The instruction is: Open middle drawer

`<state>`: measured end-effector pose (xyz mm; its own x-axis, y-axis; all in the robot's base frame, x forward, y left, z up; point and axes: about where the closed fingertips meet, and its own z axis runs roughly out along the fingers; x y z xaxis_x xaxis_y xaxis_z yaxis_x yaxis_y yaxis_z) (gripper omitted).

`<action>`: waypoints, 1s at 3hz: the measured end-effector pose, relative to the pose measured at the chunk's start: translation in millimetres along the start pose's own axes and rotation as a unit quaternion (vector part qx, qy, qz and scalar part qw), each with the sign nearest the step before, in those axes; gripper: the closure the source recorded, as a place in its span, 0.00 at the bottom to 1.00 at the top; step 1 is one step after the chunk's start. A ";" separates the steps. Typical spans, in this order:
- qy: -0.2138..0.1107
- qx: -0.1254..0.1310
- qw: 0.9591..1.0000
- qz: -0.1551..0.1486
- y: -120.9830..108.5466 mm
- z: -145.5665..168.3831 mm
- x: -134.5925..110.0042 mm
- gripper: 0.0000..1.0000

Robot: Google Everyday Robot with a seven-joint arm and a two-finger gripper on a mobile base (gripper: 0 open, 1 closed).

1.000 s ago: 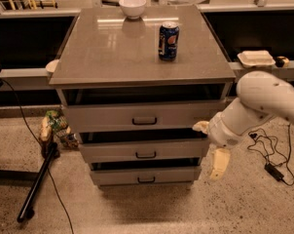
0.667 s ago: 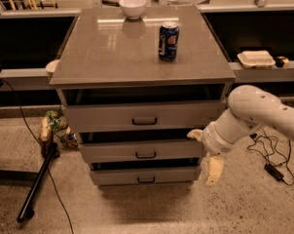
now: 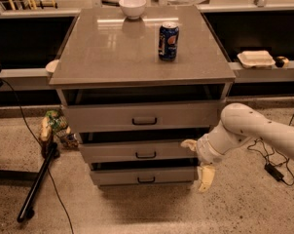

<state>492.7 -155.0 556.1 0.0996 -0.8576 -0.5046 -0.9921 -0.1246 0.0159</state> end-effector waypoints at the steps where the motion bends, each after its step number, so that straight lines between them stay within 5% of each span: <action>1: 0.000 0.000 1.000 0.000 -0.1 0.1 0.1 0.00; 2: 0.025 0.004 1.000 -0.005 -14.2 18.2 13.3 0.00; 3: 0.053 0.035 0.998 -0.025 -44.0 39.0 36.5 0.00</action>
Offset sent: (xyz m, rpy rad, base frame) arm 0.0395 -0.0044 -0.0560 -0.1298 -0.0525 0.0083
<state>537.0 -161.4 503.4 0.1539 -0.8994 -0.4091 -0.9881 -0.1376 -0.0693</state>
